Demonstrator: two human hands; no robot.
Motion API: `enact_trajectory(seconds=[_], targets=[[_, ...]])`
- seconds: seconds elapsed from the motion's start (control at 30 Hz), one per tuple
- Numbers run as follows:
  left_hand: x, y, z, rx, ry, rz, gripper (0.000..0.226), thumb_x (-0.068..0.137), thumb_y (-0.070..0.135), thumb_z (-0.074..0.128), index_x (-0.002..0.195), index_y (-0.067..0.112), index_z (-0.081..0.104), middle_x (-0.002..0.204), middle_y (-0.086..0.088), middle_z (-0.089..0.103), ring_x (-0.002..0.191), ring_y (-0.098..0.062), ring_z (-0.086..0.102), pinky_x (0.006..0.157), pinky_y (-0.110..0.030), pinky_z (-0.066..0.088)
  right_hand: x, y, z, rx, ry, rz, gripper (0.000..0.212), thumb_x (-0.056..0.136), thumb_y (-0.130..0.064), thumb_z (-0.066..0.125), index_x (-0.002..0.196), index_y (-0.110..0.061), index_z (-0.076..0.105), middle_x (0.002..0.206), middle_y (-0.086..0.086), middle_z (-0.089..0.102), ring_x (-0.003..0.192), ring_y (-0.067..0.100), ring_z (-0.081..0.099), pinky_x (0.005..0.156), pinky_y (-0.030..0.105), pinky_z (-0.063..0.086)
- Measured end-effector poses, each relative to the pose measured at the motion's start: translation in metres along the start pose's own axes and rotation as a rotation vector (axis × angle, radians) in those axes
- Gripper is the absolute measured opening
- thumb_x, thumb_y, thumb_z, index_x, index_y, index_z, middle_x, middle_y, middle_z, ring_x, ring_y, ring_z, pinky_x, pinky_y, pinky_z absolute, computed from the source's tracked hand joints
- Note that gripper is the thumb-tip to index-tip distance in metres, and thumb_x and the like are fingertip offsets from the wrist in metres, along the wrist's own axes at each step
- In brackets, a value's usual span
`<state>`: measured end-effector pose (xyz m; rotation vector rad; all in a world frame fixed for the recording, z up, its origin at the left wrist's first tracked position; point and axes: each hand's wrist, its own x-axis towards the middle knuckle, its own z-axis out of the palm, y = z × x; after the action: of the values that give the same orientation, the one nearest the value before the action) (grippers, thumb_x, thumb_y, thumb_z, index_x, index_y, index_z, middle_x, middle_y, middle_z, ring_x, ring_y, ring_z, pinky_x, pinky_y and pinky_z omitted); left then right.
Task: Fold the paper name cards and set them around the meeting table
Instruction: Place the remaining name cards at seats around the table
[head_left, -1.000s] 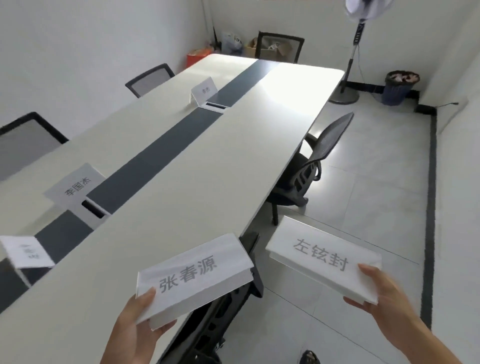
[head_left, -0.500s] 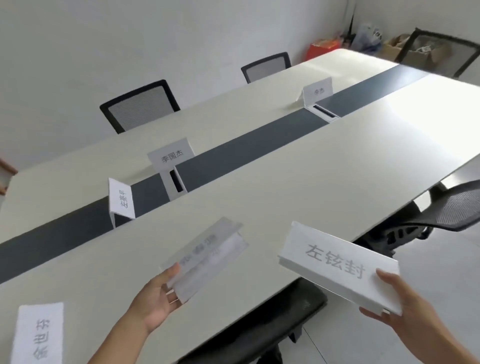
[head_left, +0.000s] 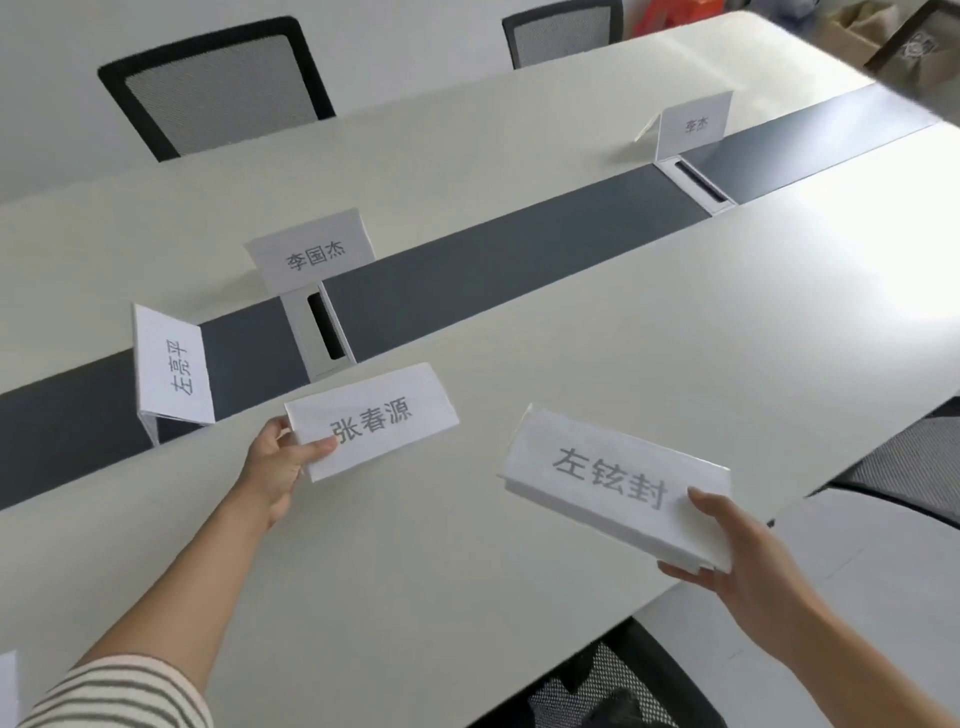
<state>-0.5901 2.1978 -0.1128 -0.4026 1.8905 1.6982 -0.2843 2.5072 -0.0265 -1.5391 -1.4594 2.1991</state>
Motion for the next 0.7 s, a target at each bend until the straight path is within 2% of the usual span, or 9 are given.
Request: enact_trajectory(seconds=[0.1, 0.17, 0.23, 0.33, 0.37, 0.47, 0.53, 0.63, 0.7], targets=[[0.015, 0.001, -0.009, 0.016, -0.019, 0.026, 0.045, 0.075, -0.014, 0.068, 0.102, 0.017, 0.051, 0.112, -0.014, 0.064, 0.093, -0.021, 0.064, 0.094, -0.039, 0.046, 0.011, -0.003, 0.011, -0.052, -0.021, 0.001, 0.044, 0.065, -0.039, 0.072, 0.099, -0.013, 0.065, 0.103, 0.011, 0.07, 0.097, 0.031, 0.063, 0.077, 0.049, 0.056], [0.024, 0.0, -0.018, 0.106, -0.02, 0.058, 0.05, 0.071, -0.013, 0.073, 0.108, 0.013, 0.053, 0.107, -0.011, 0.066, 0.094, -0.024, 0.065, 0.093, -0.039, 0.048, 0.02, -0.004, 0.019, -0.063, -0.039, 0.008, 0.025, 0.08, -0.03, 0.064, 0.098, -0.013, 0.065, 0.105, 0.012, 0.069, 0.098, 0.031, 0.062, 0.077, 0.047, 0.054], [0.032, 0.0, -0.026, 0.274, -0.014, 0.1, 0.047, 0.065, -0.009, 0.079, 0.104, 0.008, 0.057, 0.098, -0.01, 0.07, 0.087, -0.024, 0.066, 0.086, -0.038, 0.052, 0.026, -0.004, 0.023, -0.088, -0.049, 0.013, 0.02, 0.085, -0.026, 0.058, 0.098, -0.013, 0.067, 0.107, 0.011, 0.069, 0.101, 0.031, 0.061, 0.077, 0.046, 0.054], [0.047, 0.0, -0.032, 0.611, 0.017, 0.186, 0.036, 0.06, 0.003, 0.087, 0.088, 0.006, 0.066, 0.087, -0.01, 0.072, 0.077, -0.024, 0.065, 0.073, -0.031, 0.051, 0.029, -0.005, 0.026, -0.16, -0.088, 0.004, 0.047, 0.06, -0.041, 0.075, 0.097, -0.012, 0.07, 0.102, 0.008, 0.075, 0.095, 0.025, 0.066, 0.077, 0.045, 0.056], [0.052, -0.002, -0.032, 0.699, 0.038, 0.216, 0.034, 0.059, 0.006, 0.088, 0.086, 0.007, 0.068, 0.088, -0.01, 0.072, 0.08, -0.024, 0.064, 0.072, -0.028, 0.048, 0.03, -0.005, 0.026, -0.183, -0.09, 0.003, 0.053, 0.055, -0.042, 0.078, 0.097, -0.011, 0.071, 0.1, 0.007, 0.076, 0.092, 0.024, 0.067, 0.078, 0.047, 0.056], [0.062, -0.004, -0.027, 0.831, 0.085, 0.271, 0.029, 0.062, 0.009, 0.086, 0.086, 0.008, 0.07, 0.097, -0.008, 0.073, 0.094, -0.024, 0.064, 0.079, -0.028, 0.044, 0.028, -0.004, 0.027, -0.175, -0.08, 0.01, 0.029, 0.078, -0.026, 0.064, 0.101, -0.009, 0.069, 0.106, 0.014, 0.072, 0.092, 0.028, 0.063, 0.09, 0.056, 0.05], [0.06, 0.0, -0.019, 0.954, 0.129, 0.332, 0.026, 0.069, 0.012, 0.08, 0.092, 0.009, 0.069, 0.099, -0.009, 0.072, 0.093, -0.028, 0.063, 0.078, -0.031, 0.046, 0.027, -0.005, 0.025, -0.183, -0.068, 0.018, 0.025, 0.085, -0.021, 0.058, 0.104, -0.01, 0.07, 0.107, 0.015, 0.072, 0.094, 0.029, 0.062, 0.092, 0.056, 0.048], [0.048, -0.011, 0.003, 1.27, 0.218, 0.692, 0.041, 0.074, 0.007, 0.069, 0.115, 0.005, 0.063, 0.119, -0.02, 0.064, 0.111, -0.04, 0.056, 0.093, -0.046, 0.045, 0.021, -0.007, 0.026, -0.191, -0.08, 0.021, 0.026, 0.083, -0.022, 0.058, 0.103, -0.011, 0.07, 0.098, 0.007, 0.076, 0.09, 0.026, 0.064, 0.093, 0.054, 0.047], [0.036, -0.029, 0.026, 1.439, 0.191, 0.838, 0.06, 0.075, 0.01, 0.064, 0.134, 0.008, 0.051, 0.139, -0.024, 0.05, 0.129, -0.044, 0.044, 0.105, -0.058, 0.034, 0.018, -0.009, 0.027, -0.18, -0.085, 0.014, 0.03, 0.075, -0.024, 0.063, 0.102, -0.011, 0.07, 0.094, 0.004, 0.077, 0.085, 0.023, 0.067, 0.09, 0.052, 0.048]])
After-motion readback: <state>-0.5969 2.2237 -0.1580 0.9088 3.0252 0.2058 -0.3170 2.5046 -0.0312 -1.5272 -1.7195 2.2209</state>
